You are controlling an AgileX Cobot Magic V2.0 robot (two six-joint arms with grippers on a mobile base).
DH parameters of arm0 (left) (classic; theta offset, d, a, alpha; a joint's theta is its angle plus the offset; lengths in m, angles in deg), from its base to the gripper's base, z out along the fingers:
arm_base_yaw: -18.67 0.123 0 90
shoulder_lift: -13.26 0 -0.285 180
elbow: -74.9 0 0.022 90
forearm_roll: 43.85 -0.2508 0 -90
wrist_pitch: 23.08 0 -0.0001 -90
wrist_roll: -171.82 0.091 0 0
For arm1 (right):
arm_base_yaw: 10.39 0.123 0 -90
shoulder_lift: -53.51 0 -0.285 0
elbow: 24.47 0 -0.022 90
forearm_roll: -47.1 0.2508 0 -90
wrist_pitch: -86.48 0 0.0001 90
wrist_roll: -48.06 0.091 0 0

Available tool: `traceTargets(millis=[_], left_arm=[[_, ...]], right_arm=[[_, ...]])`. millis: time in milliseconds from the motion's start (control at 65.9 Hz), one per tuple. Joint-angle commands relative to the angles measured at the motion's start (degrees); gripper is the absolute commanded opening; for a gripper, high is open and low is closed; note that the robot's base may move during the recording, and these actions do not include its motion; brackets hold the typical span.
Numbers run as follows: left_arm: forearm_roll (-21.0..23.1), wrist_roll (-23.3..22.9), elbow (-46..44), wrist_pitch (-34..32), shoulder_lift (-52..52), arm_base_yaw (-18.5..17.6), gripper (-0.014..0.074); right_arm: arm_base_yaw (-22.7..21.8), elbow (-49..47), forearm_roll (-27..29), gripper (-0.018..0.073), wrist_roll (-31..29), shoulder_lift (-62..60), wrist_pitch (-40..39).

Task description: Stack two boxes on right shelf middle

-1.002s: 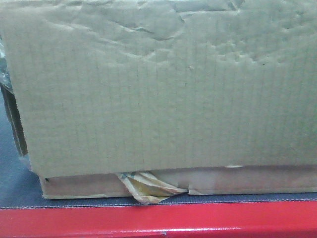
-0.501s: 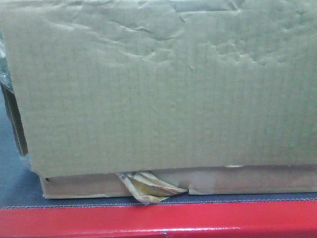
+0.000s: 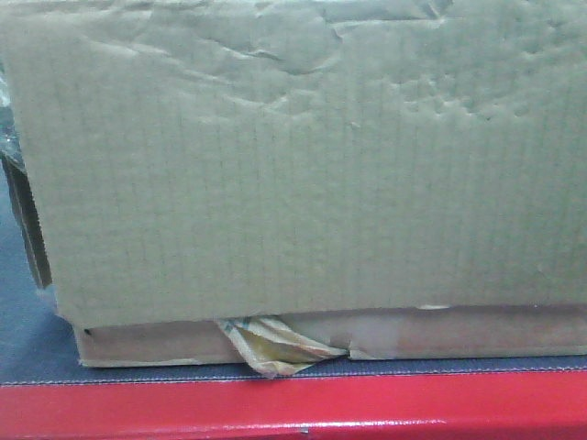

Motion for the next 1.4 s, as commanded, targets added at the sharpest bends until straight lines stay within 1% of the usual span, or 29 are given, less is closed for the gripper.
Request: traceTargets(millis=[0, 121, 167, 349, 471, 698, 835, 941, 1032, 1382], left_arm=[[0.5, 0.5, 1.6, -0.2, 0.4, 0.6, 0.035], [5.5, 2.4, 3.1, -0.2, 0.4, 2.2, 0.035], [5.6, 3.1, 3.9, -0.2, 0.4, 2.3, 0.035], [5.4, 3.1, 6.8, -0.2, 0.4, 2.3, 0.035], [6.8, 3.1, 7.0, -0.2, 0.4, 2.3, 0.035], [7.6, 3.1, 7.0, -0.2, 0.4, 2.3, 0.0349], [7.4, 3.1, 7.3, -0.2, 0.4, 2.3, 0.0342], [7.3, 3.1, 7.3, -0.2, 0.7, 2.2, 0.0302], [5.5, 3.2, 7.3, -0.2, 1.4, 2.2, 0.0273], [5.3, 3.2, 8.7, -0.2, 2.0, 2.2, 0.0274]], right_arm=[[0.0, 0.0, 0.1, -0.0162, -0.3, -0.2, -0.8], [0.0, 0.0, 0.1, -0.0162, -0.3, -0.2, -0.8], [0.0, 0.0, 0.1, -0.0162, -0.3, -0.2, -0.8], [0.0, 0.0, 0.1, -0.0162, -0.3, -0.2, -0.8], [0.0, 0.0, 0.1, -0.0162, -0.3, -0.2, -0.8], [0.0, 0.0, 0.1, -0.0162, -0.3, -0.2, -0.8], [0.0, 0.0, 0.1, -0.0162, -0.3, -0.2, -0.8], [0.0, 0.0, 0.1, -0.0162, -0.3, -0.2, -0.8], [0.0, 0.0, 0.1, -0.0162, -0.3, -0.2, -0.8], [0.0, 0.0, 0.1, -0.0162, -0.3, -0.2, -0.8]])
